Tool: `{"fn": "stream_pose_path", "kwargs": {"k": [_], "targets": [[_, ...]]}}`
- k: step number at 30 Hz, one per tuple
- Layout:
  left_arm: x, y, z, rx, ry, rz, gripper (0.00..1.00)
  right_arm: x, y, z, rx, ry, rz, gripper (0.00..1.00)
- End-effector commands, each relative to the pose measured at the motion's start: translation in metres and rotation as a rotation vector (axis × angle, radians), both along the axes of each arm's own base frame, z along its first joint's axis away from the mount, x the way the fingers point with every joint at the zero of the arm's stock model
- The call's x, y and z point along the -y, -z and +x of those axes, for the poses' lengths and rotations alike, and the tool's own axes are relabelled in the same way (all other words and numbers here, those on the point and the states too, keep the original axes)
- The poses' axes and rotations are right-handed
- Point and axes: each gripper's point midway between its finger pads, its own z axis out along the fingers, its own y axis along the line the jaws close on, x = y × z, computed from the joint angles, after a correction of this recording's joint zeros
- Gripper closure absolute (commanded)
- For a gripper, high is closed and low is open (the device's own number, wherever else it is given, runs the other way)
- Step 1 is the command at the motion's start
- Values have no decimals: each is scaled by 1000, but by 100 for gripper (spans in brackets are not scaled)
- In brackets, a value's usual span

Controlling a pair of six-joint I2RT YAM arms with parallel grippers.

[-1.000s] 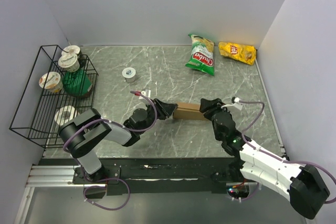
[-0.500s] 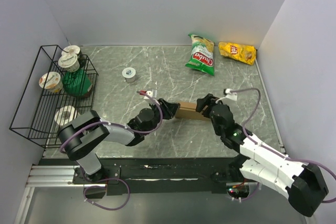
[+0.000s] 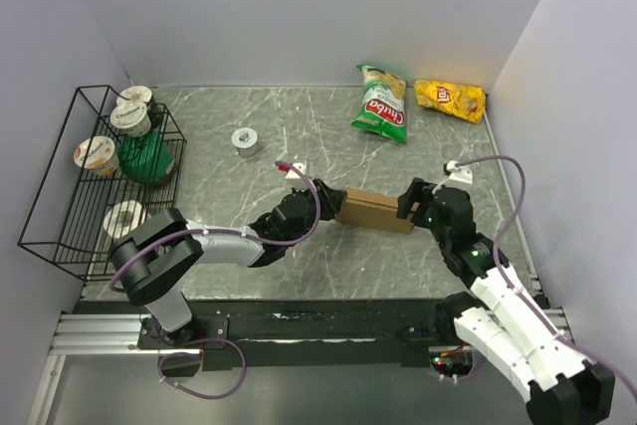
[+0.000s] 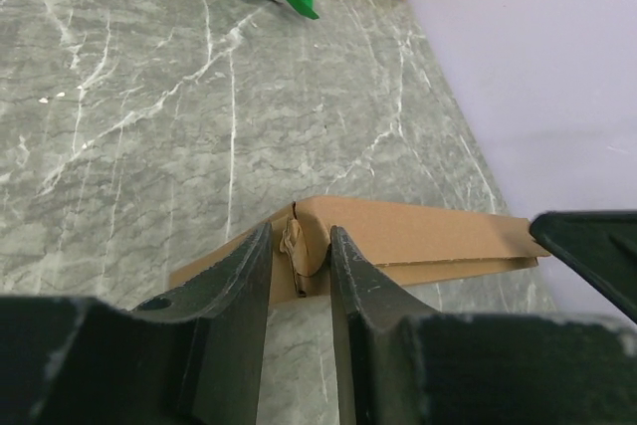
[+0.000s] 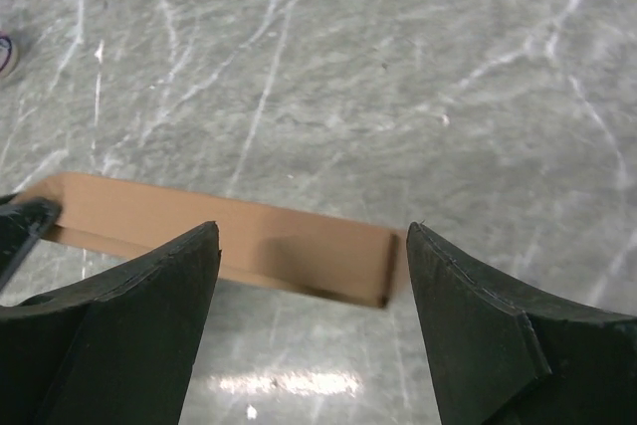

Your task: Fold the paper box

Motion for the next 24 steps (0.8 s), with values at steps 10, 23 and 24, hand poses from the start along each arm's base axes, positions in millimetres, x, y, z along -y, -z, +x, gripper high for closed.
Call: {"fn": "stream_pose_path", "kwargs": {"k": [10,23,24], "targets": [[-52,125,-44,-231,60,486,99,22,17,-13,-62,-7,251,21],[-53,123,-44,-226,53,496,99,27,22,-13,-34,12,384,38],[-52,123,-44,-223,54,497,99,29,24,-13,-35,26,385,42]]}}
